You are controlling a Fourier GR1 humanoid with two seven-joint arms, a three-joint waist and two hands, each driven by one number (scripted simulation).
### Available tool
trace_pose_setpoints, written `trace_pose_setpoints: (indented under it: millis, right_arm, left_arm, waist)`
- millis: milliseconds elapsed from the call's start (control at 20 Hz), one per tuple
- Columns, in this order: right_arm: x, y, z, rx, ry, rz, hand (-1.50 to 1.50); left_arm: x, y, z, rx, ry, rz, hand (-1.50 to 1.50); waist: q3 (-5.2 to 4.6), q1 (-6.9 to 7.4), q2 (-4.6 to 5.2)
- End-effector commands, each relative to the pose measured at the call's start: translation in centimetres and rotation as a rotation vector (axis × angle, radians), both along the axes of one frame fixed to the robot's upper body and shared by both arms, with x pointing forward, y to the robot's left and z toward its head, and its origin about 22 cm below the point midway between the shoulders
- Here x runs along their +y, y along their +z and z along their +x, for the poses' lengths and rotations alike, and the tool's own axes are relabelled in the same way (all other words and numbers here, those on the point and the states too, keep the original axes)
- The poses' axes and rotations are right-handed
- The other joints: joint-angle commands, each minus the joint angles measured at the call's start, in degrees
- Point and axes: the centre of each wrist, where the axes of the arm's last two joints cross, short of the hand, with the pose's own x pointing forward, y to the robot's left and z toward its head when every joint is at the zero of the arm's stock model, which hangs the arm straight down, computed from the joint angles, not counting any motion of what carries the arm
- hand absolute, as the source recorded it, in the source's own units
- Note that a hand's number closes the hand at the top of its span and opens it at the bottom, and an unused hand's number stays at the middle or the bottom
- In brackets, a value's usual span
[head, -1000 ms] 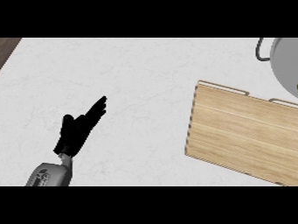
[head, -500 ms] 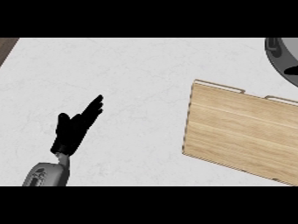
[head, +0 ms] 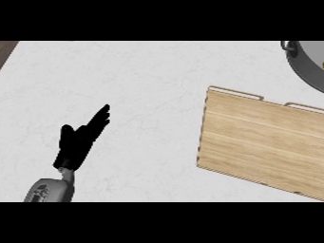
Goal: Pick the lemon from the tray and place it in the pot
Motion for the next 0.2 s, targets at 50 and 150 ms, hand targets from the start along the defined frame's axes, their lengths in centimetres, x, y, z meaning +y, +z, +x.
trace_pose_setpoints:
  millis: [50, 150]
  right_arm:
    - [-3.8, 0.7, -2.9, -0.171, -0.066, 0.075, -1.50]
    - [-6.3, 1.3, -5.2, -0.188, -0.052, 0.098, -1.50]
  left_arm:
    - [0.1, -1.0, -0.7, 0.005, 0.006, -0.006, 0.00]
    - [1.3, 0.6, 0.3, 0.000, 0.021, 0.004, 0.00]
  waist:
    - [-0.01, -0.10, 0.06]
    - [0.00, -0.61, -0.18]
